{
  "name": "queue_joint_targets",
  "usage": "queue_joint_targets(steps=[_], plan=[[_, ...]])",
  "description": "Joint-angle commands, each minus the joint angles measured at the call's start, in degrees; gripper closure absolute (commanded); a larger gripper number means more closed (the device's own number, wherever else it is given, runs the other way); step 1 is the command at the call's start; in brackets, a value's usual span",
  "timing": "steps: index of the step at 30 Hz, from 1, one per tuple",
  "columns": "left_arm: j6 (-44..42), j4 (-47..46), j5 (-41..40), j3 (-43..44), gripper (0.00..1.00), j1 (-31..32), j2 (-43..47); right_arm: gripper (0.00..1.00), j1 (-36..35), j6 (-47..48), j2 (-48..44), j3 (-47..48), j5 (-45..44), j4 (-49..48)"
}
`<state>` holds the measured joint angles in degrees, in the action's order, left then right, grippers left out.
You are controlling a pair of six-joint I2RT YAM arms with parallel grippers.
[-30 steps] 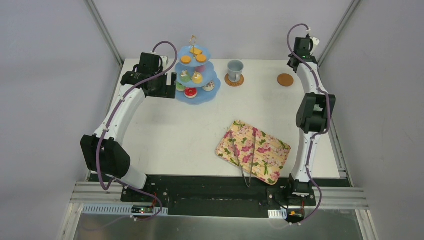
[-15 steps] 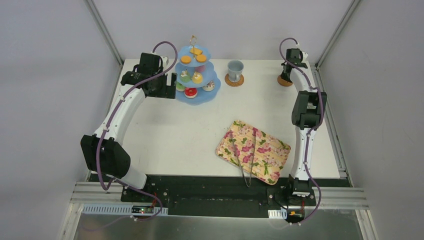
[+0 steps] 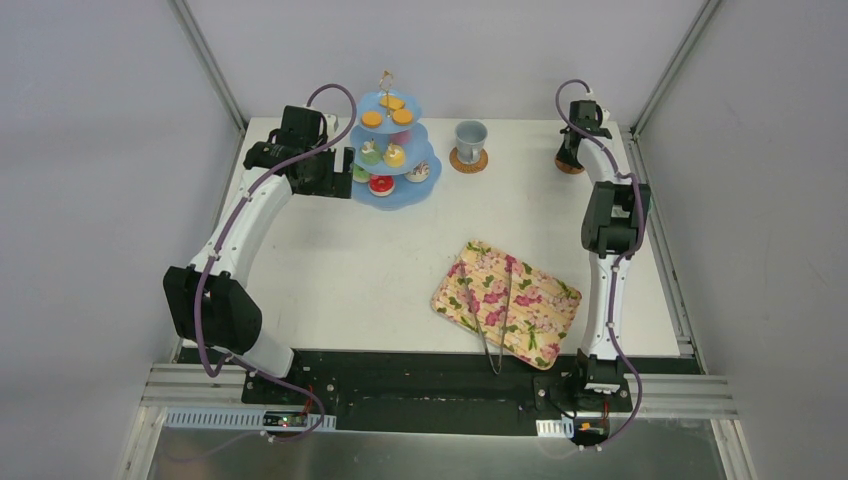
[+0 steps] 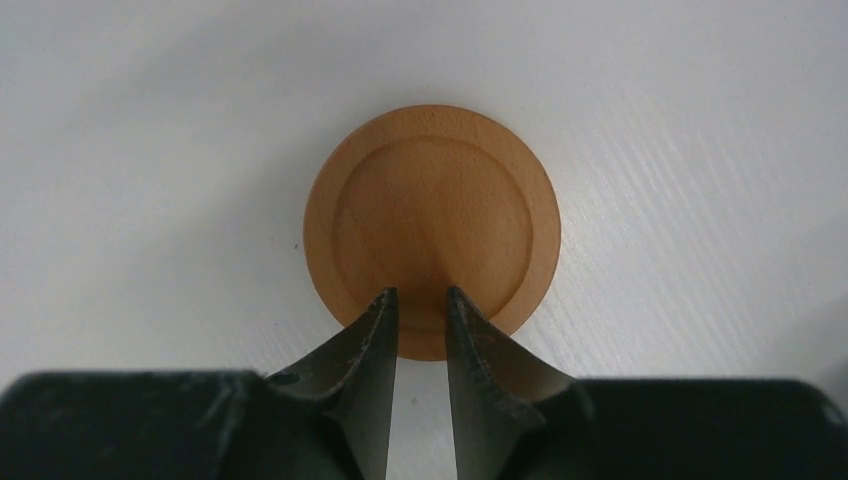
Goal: Serve the afternoon tea
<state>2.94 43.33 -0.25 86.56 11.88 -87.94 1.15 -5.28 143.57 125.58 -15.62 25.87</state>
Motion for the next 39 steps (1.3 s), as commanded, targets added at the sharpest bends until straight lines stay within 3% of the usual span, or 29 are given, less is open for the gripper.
queue_joint_targets(steps=[1,11,20,26,30,39], plan=[[-1.1,0.4,0.2,2.1,0.04,-0.7,0.1,0.74,-0.5,0.4,0.1,1.2,1.3,3.3],[-0.8,0.3,0.2,1.0,0.05,-0.7,1.0,0.74,-5.6,-0.2,-6.6,-7.4,5.3,8.3],[-0.7,0.1,0.2,0.6,0.05,-0.7,1.5,0.75,-13.4,-6.7,-13.3,-16.7,13.2,11.6],[-0.6,0.1,1.5,0.7,0.05,-0.7,1.6,0.75,-17.6,-11.8,-17.5,-24.5,19.5,7.7],[-0.7,0.0,1.4,0.2,0.05,-0.7,2.1,0.76,-18.5,-11.9,-21.3,-32.7,24.1,-1.4],[-0.3,-0.1,2.1,0.3,0.05,-0.7,2.2,0.75,-20.9,-13.1,-17.0,-29.9,32.1,-9.1]])
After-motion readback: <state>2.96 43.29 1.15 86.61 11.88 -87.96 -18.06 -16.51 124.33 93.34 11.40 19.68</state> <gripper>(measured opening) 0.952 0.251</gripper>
